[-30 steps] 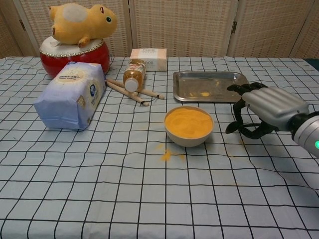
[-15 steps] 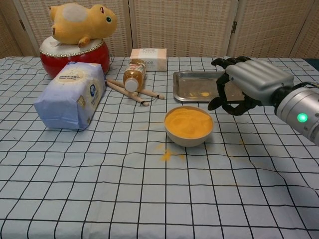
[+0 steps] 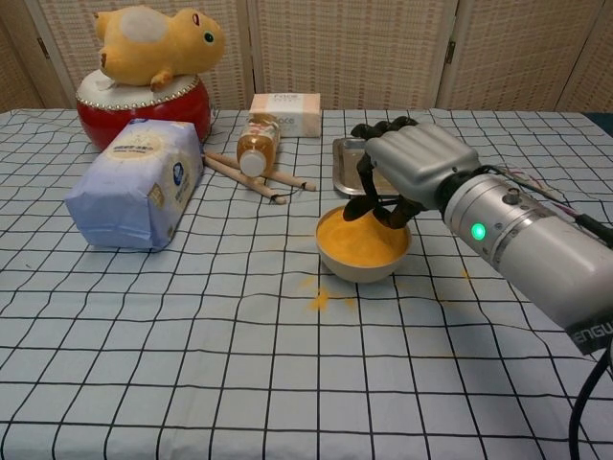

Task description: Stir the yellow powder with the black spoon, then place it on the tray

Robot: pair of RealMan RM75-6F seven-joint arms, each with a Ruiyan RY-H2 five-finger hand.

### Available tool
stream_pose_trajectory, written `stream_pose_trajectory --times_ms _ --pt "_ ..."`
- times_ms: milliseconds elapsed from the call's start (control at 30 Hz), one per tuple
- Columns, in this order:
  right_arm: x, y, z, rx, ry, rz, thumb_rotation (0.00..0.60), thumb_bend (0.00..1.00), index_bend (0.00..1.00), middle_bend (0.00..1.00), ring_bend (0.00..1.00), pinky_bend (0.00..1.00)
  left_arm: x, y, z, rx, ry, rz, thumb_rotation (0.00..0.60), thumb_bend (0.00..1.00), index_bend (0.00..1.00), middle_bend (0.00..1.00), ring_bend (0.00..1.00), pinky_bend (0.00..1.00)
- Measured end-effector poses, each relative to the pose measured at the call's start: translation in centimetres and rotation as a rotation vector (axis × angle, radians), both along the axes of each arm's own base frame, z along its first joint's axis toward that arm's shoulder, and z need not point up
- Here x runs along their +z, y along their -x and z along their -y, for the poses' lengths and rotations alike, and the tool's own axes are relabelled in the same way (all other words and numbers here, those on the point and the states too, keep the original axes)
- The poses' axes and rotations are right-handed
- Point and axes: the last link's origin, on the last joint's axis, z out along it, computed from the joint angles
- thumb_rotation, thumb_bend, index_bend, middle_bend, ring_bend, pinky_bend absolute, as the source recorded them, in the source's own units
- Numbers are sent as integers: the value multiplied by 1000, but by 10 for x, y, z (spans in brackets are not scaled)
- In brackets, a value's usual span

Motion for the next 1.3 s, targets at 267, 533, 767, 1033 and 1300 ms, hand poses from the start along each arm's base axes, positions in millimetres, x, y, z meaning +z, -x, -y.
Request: stream_pose_trajectory --times_ms 267,533,767,1033,1300 --pt "-5 -1 -2 -5 -25 -15 600 323 444 0 0 0 1 -1 1 -6 -4 3 600 427 0 0 0 85" --pt "9 4 -6 5 0 1 600 323 430 0 0 0 3 -1 2 -11 -9 9 600 426 0 0 0 84" --pt "33 23 6 -48 43 -5 600 323 431 0 0 0 1 -1 2 -9 -5 0 600 427 0 0 0 85" --pt "41 37 21 -99 30 -28 600 322 436 0 0 0 -3 -1 1 -4 0 -13 600 426 0 0 0 85" --pt "39 40 26 -110 4 -51 600 322 471 0 0 0 -3 1 -2 7 2 -17 600 427 0 0 0 85"
